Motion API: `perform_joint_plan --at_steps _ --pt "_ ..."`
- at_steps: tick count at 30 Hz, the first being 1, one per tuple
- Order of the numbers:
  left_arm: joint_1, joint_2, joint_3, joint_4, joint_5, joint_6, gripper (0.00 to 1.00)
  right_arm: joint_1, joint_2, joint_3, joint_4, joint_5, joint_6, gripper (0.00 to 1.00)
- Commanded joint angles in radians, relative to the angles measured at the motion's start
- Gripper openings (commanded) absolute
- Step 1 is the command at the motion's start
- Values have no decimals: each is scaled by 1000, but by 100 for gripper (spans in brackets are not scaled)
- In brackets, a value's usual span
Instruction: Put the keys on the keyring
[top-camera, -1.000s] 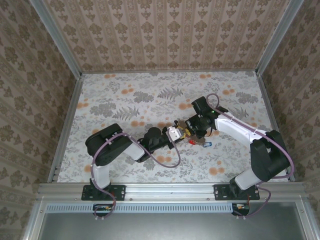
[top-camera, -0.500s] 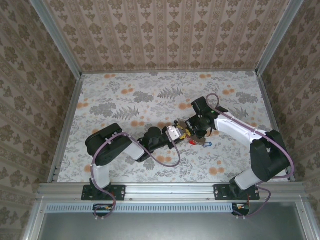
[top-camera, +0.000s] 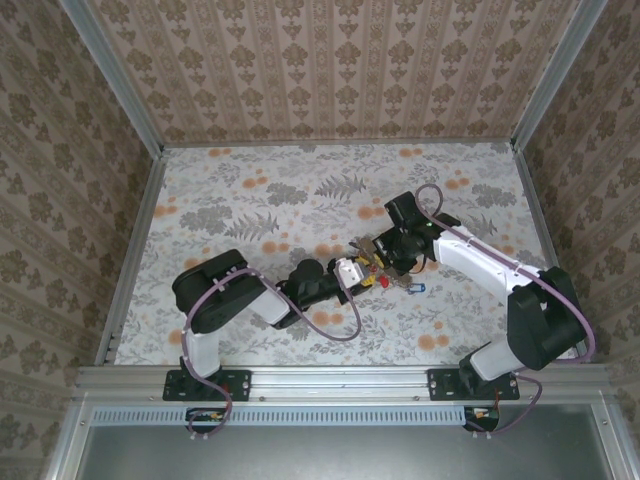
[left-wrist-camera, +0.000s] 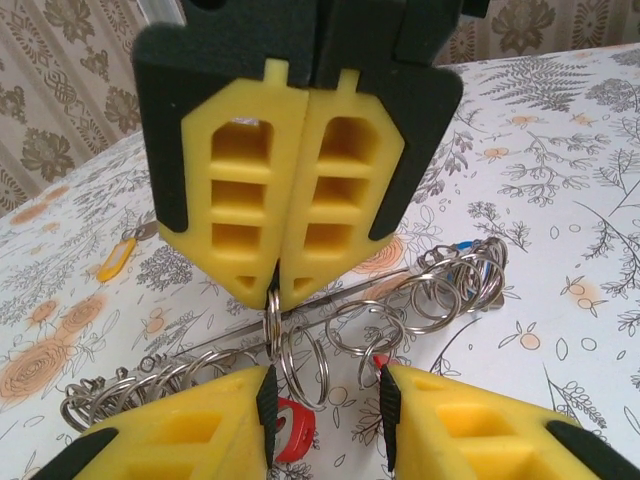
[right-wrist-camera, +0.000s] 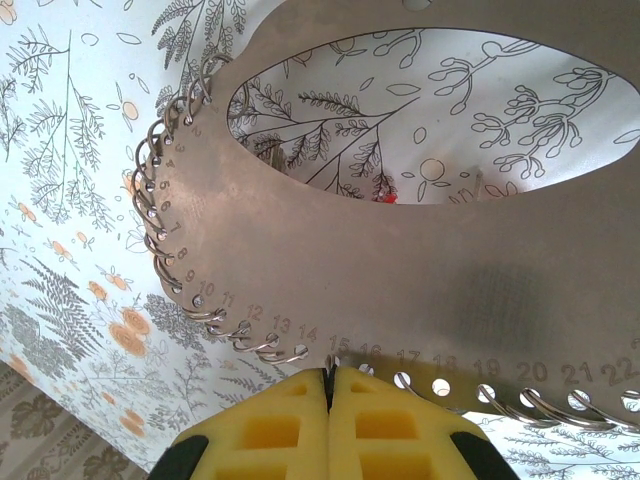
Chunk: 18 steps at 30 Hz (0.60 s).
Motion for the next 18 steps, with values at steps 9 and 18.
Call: perform_joint_plan --at_steps 9,18 --pt "1 26 18 32 49 -42 27 10 -26 7 15 -7 16 0" --pt "-32 41 54 7 103 -29 30 11 -13 27 4 -5 16 0"
